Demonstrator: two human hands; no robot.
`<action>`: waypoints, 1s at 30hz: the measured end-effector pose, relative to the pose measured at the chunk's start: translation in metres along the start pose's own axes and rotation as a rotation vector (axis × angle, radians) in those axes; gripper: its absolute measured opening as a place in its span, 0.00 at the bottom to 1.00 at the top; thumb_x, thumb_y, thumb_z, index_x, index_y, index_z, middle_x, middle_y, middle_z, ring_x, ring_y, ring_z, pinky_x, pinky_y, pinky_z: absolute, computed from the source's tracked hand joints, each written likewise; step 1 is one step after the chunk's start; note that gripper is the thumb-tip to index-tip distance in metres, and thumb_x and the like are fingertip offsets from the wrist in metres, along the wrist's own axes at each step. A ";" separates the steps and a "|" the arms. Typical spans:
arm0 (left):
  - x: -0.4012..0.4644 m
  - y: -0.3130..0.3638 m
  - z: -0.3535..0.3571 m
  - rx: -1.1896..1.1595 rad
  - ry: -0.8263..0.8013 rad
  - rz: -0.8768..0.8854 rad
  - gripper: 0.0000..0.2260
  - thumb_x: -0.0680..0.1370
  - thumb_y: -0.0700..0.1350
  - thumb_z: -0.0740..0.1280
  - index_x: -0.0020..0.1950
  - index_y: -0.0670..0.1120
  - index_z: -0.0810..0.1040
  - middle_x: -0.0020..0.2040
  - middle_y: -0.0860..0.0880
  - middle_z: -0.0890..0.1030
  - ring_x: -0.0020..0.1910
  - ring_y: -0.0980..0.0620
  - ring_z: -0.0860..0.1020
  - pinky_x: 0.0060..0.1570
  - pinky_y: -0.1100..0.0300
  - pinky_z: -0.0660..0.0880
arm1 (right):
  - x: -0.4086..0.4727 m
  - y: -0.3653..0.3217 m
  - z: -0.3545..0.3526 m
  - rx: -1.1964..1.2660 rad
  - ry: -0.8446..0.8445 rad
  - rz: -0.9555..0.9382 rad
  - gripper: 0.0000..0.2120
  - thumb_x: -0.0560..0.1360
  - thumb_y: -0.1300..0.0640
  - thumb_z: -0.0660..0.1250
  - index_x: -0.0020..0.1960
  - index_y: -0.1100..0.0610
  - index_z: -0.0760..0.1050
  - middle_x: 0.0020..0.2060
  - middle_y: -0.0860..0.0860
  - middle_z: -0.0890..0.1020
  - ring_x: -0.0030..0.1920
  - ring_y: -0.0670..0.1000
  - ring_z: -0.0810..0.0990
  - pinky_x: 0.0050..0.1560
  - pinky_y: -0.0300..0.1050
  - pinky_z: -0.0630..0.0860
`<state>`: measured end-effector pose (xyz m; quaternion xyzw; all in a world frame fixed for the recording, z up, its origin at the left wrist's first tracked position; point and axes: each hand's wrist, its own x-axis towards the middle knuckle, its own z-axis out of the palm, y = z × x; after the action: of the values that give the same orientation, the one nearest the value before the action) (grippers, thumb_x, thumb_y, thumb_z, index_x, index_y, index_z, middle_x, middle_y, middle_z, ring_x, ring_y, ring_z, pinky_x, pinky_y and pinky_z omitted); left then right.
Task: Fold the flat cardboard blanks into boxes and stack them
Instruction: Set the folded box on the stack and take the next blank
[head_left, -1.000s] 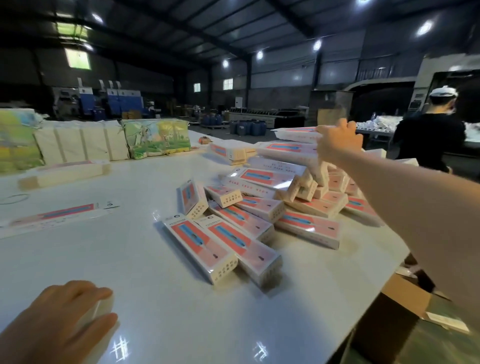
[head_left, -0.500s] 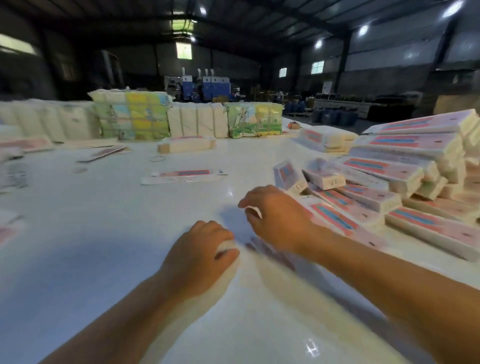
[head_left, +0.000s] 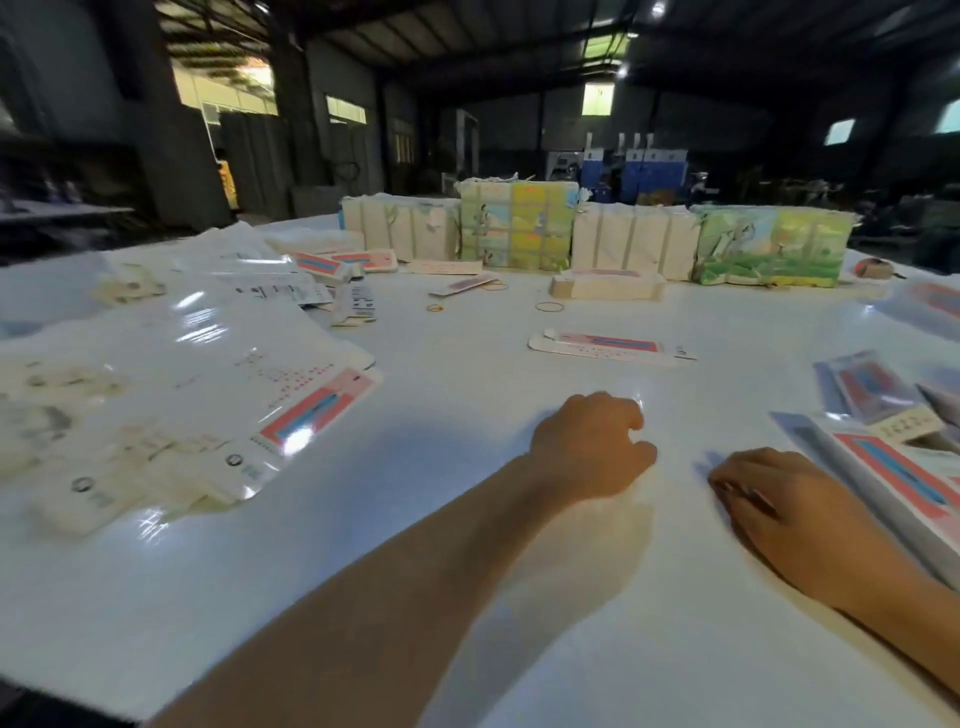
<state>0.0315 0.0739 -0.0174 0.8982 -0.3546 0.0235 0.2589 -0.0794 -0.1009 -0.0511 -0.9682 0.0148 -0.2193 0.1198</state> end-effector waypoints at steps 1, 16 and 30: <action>0.004 -0.014 -0.018 0.004 -0.001 -0.094 0.17 0.75 0.52 0.65 0.63 0.50 0.74 0.63 0.49 0.74 0.60 0.48 0.72 0.58 0.55 0.70 | 0.001 0.001 0.001 0.002 0.005 -0.014 0.07 0.75 0.62 0.66 0.41 0.53 0.80 0.42 0.49 0.80 0.44 0.56 0.78 0.47 0.50 0.74; -0.056 -0.191 -0.132 0.396 0.123 -0.993 0.46 0.59 0.66 0.75 0.68 0.45 0.62 0.64 0.41 0.66 0.65 0.41 0.65 0.60 0.46 0.64 | 0.005 0.010 0.009 -0.013 0.024 0.023 0.08 0.71 0.66 0.70 0.42 0.54 0.82 0.43 0.53 0.82 0.44 0.59 0.81 0.47 0.54 0.77; -0.032 -0.137 -0.122 0.214 0.357 -0.727 0.05 0.77 0.43 0.62 0.50 0.42 0.70 0.42 0.45 0.74 0.41 0.47 0.73 0.34 0.56 0.68 | 0.004 -0.007 -0.003 0.019 -0.001 0.024 0.08 0.75 0.63 0.64 0.44 0.58 0.82 0.46 0.56 0.81 0.48 0.58 0.78 0.49 0.48 0.73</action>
<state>0.1140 0.2364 0.0193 0.9685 0.0404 0.1227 0.2128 -0.0775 -0.0946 -0.0454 -0.9668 0.0241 -0.2177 0.1317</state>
